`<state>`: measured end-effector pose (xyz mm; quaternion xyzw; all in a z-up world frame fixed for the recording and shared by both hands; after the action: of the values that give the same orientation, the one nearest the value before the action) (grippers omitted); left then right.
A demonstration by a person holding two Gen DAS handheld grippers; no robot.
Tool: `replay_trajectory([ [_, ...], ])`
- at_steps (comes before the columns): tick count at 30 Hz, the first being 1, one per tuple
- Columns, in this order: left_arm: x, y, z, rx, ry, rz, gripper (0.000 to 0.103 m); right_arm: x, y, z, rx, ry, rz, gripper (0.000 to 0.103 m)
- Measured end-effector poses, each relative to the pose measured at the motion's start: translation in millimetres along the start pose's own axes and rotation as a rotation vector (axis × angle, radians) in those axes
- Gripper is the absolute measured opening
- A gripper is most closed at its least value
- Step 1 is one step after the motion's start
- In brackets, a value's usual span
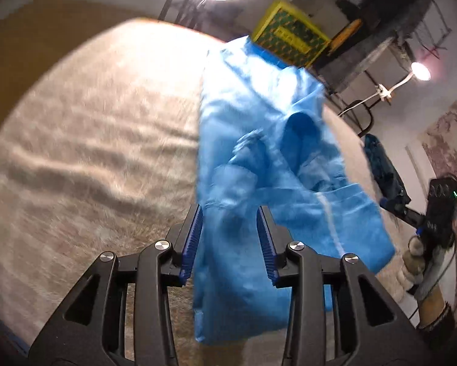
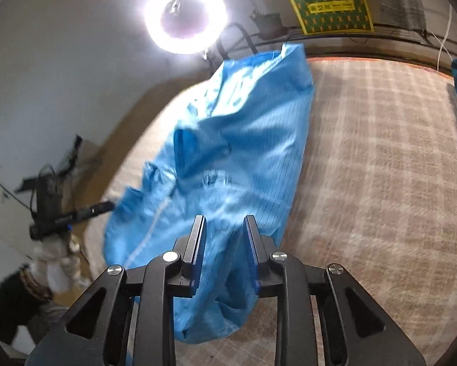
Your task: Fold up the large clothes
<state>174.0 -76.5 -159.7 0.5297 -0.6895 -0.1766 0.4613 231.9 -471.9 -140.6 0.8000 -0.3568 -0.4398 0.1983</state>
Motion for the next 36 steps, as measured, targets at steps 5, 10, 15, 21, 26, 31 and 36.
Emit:
replay_trajectory([
  [5, 61.5, -3.5, 12.8, -0.046, -0.104, 0.139, 0.036, 21.3, -18.3, 5.0, -0.080, -0.141, -0.105, 0.039],
  [10, 106.9, -45.7, 42.6, -0.169, -0.228, 0.179, 0.036, 5.9, -30.5, 23.9, -0.131, -0.110, -0.183, 0.033],
  [15, 120.9, -80.7, 57.5, -0.227, -0.261, 0.168, 0.036, 16.9, -43.8, 47.5, -0.190, -0.086, -0.055, 0.005],
  [21, 108.6, -39.1, 38.1, -0.187, -0.261, 0.181, 0.037, 11.9, -2.3, 55.5, -0.122, -0.066, -0.155, 0.011],
  [26, 48.9, 1.7, 18.5, -0.116, -0.165, 0.102, 0.053, 1.7, 36.9, 69.4, -0.055, 0.039, -0.187, 0.062],
  [31, 15.3, -25.8, 12.2, -0.159, -0.032, 0.067, 0.053, -17.8, 15.3, 82.3, -0.129, 0.140, -0.077, 0.044],
  [36, 4.4, -56.4, 5.0, -0.139, -0.044, -0.130, 0.051, -16.3, -14.8, 75.1, -0.146, 0.191, 0.143, 0.011],
])
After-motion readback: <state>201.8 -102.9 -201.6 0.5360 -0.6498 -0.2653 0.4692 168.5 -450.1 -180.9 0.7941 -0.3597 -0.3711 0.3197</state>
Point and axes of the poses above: each gripper's, at about its wrist camera, not at the fingertips, and y roughly against the way its jaws point, x to its right, z to its underside, the point moved 1 cm from there along -y, roughly the way its jaws point, and after that the axes turned 1 degree about -z, right-handed, at the moved point
